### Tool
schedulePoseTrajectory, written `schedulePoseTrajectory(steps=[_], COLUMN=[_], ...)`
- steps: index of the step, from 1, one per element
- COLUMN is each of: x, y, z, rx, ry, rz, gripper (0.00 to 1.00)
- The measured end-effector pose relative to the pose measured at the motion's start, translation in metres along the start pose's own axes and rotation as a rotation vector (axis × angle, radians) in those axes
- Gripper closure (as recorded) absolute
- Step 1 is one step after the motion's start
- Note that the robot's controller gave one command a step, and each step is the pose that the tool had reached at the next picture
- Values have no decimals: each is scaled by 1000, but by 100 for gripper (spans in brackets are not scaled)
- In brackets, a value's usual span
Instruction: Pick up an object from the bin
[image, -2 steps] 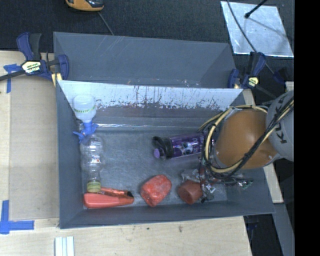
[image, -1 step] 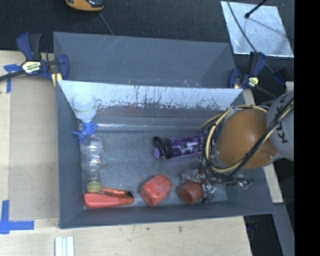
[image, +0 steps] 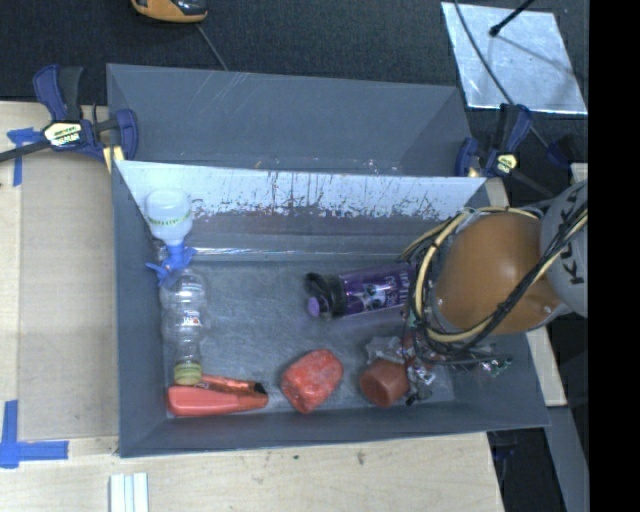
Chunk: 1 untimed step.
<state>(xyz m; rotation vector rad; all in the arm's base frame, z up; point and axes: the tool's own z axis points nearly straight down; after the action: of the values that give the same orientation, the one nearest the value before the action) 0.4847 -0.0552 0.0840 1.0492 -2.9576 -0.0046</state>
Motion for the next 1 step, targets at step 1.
schedulePoseTrajectory(steps=[1], x=[-1], y=[-1], z=[-18], rx=[3], ry=[-3], rz=[0], gripper=[100])
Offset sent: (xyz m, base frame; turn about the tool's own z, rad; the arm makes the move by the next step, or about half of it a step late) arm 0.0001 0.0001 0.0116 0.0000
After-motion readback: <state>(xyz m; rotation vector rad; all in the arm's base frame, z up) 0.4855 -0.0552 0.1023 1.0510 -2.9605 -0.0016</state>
